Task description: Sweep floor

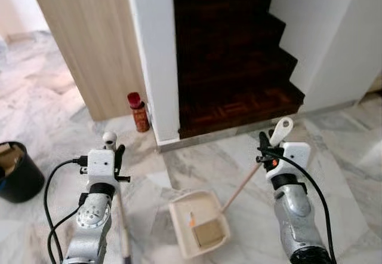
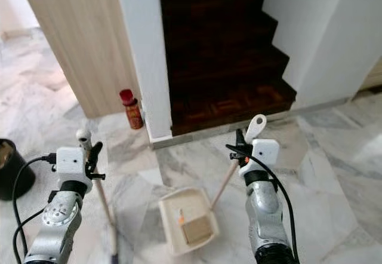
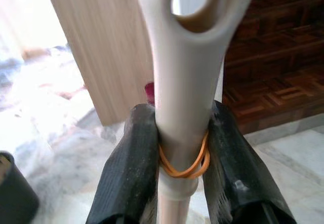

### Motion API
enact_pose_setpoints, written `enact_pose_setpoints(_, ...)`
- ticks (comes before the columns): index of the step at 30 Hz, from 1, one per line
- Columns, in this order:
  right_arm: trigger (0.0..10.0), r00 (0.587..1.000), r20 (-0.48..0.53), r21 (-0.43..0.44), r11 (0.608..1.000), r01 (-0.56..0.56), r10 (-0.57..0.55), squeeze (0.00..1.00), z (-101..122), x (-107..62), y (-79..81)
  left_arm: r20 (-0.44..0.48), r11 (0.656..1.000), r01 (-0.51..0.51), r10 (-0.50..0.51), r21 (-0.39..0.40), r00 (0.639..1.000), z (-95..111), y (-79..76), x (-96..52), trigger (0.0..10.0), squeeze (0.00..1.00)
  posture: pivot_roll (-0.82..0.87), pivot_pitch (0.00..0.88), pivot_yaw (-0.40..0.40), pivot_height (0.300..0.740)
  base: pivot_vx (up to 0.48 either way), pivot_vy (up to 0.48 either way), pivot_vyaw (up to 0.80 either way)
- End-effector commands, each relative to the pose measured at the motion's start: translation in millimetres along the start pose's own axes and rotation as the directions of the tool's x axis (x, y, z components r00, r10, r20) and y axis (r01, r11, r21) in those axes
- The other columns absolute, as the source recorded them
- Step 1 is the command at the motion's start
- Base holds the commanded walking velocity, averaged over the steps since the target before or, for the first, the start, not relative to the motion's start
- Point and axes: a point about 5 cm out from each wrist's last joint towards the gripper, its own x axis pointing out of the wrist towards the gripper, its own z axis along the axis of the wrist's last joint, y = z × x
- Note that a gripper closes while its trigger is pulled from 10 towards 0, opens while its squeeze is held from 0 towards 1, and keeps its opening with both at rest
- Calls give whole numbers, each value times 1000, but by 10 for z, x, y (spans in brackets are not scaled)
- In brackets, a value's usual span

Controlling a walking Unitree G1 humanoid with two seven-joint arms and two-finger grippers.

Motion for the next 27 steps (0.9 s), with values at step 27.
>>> enact_pose_setpoints(27, 10000, 999, 21, 6, 999, -32, 32, 0, 62, 46, 66, 41, 1000, -7, 7, 15, 999, 98, 48, 28, 10000, 0, 140, 0, 26, 740, 0, 324, 0)
